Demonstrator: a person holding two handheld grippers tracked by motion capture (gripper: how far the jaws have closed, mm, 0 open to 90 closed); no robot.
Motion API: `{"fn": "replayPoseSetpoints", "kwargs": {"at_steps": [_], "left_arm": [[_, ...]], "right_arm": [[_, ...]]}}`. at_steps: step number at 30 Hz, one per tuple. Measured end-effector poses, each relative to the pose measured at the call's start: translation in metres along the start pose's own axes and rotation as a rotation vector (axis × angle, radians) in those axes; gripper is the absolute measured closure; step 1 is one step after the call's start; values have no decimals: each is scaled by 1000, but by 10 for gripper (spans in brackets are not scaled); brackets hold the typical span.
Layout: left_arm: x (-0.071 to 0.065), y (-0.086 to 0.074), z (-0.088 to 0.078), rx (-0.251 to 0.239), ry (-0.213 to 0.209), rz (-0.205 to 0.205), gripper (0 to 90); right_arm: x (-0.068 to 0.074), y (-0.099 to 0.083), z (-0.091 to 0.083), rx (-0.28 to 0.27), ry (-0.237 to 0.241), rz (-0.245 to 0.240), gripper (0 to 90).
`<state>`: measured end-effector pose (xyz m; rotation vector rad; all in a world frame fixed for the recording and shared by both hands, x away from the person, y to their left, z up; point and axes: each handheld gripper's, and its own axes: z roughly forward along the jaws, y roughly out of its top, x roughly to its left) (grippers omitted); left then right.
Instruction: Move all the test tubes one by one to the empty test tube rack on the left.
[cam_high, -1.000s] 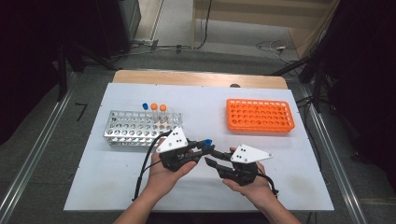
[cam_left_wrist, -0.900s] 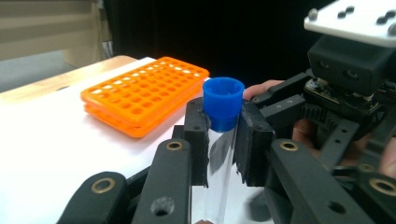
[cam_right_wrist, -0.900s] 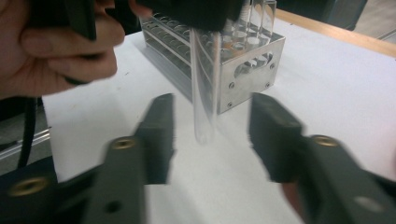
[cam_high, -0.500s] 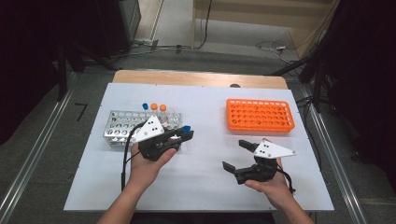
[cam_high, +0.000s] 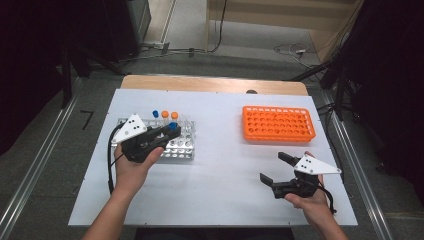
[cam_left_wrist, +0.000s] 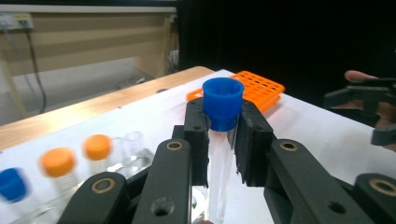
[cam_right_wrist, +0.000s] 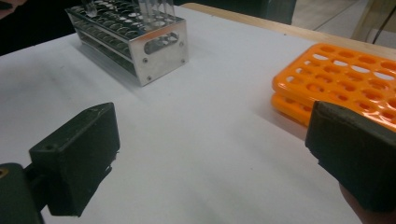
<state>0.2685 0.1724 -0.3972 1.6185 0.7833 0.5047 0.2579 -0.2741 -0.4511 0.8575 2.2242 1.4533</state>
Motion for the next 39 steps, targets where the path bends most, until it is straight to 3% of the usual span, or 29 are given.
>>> {"fn": "replayPoseSetpoints", "kwargs": {"at_steps": [14, 19, 30, 33, 39], "left_arm": [[44, 6, -22, -26, 126, -29, 771], [59, 6, -20, -21, 175, -22, 771], [92, -3, -8, -26, 301, -67, 772], [96, -6, -3, -22, 298, -82, 771], [98, -11, 7, 7, 304, -73, 771]], "right_arm": [[-26, -15, -15, -16, -66, 35, 16], [-32, -17, -16, -17, -81, 48, 16], [-37, -20, -18, -15, -98, 60, 16], [-38, -21, -18, -12, -99, 59, 16], [-39, -22, -17, -10, -98, 61, 16]]}}
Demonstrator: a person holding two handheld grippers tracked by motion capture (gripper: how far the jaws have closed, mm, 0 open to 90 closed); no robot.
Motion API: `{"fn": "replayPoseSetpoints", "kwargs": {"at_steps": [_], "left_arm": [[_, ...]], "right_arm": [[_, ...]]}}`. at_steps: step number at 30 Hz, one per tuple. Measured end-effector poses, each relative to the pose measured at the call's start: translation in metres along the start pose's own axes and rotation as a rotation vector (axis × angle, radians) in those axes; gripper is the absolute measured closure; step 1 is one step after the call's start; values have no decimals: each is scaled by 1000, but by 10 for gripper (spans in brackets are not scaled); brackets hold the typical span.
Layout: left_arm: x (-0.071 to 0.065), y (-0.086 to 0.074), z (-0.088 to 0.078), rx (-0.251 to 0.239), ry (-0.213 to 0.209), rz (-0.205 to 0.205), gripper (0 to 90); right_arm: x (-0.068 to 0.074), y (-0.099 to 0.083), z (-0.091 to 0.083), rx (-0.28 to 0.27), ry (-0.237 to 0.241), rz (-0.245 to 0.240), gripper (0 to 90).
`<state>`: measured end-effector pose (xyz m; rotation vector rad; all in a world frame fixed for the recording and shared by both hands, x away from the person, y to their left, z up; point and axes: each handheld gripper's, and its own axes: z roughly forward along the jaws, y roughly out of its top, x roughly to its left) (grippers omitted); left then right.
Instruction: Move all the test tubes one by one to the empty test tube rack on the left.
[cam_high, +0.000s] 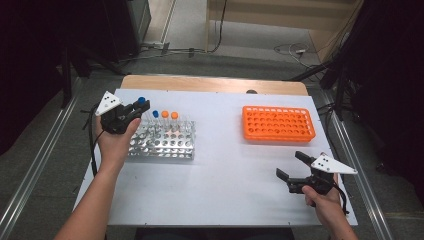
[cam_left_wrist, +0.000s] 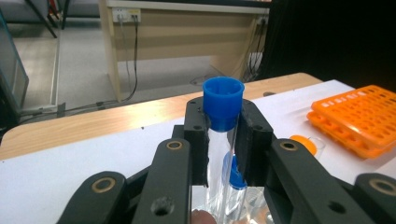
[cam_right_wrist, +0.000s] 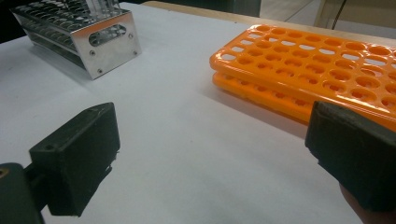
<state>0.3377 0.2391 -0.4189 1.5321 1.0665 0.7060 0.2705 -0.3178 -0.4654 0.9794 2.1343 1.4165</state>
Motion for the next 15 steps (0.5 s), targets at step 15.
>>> {"fn": "replayPoseSetpoints", "kwargs": {"at_steps": [15], "left_arm": [[-2, -18, 15, 92, 31, 19, 758]], "right_arm": [[-1, -2, 1, 7, -9, 4, 16]]}}
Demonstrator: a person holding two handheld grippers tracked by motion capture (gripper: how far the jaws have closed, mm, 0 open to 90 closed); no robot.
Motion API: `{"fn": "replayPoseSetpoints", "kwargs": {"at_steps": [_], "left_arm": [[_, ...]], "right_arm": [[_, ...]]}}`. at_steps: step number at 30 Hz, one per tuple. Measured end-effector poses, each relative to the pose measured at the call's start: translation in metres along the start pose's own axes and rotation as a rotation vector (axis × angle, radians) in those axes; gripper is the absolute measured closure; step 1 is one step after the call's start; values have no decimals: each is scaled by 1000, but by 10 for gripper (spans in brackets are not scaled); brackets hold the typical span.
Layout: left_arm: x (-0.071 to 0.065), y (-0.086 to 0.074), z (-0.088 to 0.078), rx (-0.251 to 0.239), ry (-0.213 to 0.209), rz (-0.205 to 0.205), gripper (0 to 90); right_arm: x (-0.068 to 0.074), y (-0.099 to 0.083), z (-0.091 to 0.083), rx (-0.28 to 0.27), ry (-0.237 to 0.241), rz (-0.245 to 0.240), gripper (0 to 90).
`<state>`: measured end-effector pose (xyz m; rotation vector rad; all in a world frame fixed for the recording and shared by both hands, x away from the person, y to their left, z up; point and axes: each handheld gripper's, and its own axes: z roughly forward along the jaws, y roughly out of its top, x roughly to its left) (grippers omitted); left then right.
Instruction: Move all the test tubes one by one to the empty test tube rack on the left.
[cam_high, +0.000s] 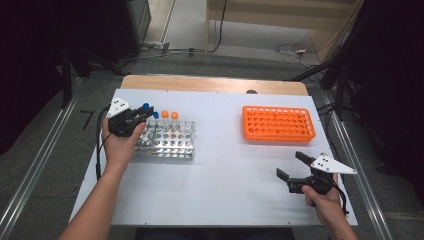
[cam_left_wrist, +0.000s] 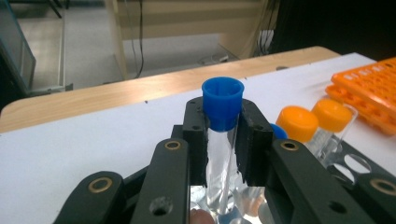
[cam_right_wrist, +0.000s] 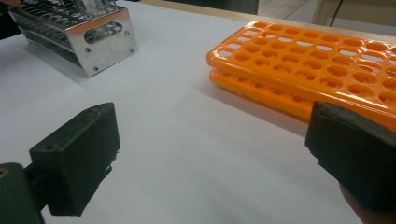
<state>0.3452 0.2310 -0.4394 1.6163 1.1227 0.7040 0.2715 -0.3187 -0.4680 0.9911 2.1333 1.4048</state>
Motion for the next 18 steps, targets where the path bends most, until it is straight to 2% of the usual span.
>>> {"fn": "replayPoseSetpoints", "kwargs": {"at_steps": [5, 10, 14, 16, 18], "left_arm": [[-1, 1, 0, 9, -6, -10, 693], [2, 1, -4, 23, -37, -52, 646], [2, 3, -8, 15, -45, -64, 602], [1, 4, -9, 15, -37, -66, 531], [0, 4, -9, 16, -46, -81, 431]], "right_arm": [[0, -1, 1, 3, 2, -1, 16], [-1, -1, 1, 2, -1, -2, 16], [-2, -1, 1, 4, -4, 7, 17], [-2, -1, 1, 2, -5, 8, 17], [-2, -1, 1, 2, -5, 9, 16]]}}
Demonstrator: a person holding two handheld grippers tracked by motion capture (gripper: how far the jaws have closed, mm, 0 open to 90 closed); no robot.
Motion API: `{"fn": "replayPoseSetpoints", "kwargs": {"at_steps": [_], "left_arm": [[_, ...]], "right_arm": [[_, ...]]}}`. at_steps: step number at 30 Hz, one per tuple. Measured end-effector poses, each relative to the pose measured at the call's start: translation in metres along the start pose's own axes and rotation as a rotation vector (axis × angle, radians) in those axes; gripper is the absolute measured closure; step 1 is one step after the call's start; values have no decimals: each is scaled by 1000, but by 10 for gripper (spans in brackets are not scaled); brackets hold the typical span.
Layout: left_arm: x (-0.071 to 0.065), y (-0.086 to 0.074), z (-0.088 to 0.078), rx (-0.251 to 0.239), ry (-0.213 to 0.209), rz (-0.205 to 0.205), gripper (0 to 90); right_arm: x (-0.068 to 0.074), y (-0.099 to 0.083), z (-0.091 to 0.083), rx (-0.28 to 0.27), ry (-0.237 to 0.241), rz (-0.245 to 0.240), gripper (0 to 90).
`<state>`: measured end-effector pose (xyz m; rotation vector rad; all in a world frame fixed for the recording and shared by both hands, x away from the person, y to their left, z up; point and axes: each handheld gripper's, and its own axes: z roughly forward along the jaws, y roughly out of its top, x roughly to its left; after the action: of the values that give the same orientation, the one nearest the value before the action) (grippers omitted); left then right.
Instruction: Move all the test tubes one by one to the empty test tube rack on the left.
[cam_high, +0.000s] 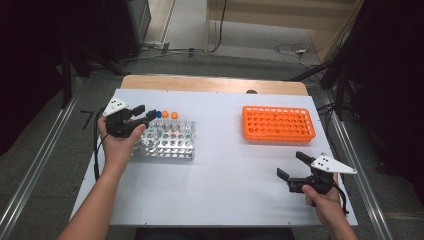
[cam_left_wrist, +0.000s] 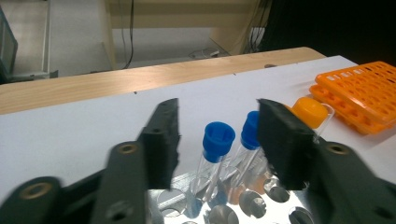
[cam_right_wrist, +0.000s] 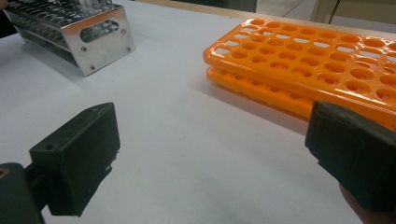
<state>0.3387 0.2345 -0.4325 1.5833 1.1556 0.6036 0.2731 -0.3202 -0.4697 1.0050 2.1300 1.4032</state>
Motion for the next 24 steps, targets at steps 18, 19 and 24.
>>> {"fn": "replayPoseSetpoints", "kwargs": {"at_steps": [18, 19, 24], "left_arm": [[-10, -1, -7, -4, -107, 16, 0], [-11, -2, -8, -5, -109, 17, 0], [-15, -9, -11, 0, -108, 29, 0]], "right_arm": [[-1, 0, 0, 1, -3, 0, 16], [-1, 0, 0, 0, -3, 0, 17], [-1, 0, 0, 0, -2, 1, 16]]}}
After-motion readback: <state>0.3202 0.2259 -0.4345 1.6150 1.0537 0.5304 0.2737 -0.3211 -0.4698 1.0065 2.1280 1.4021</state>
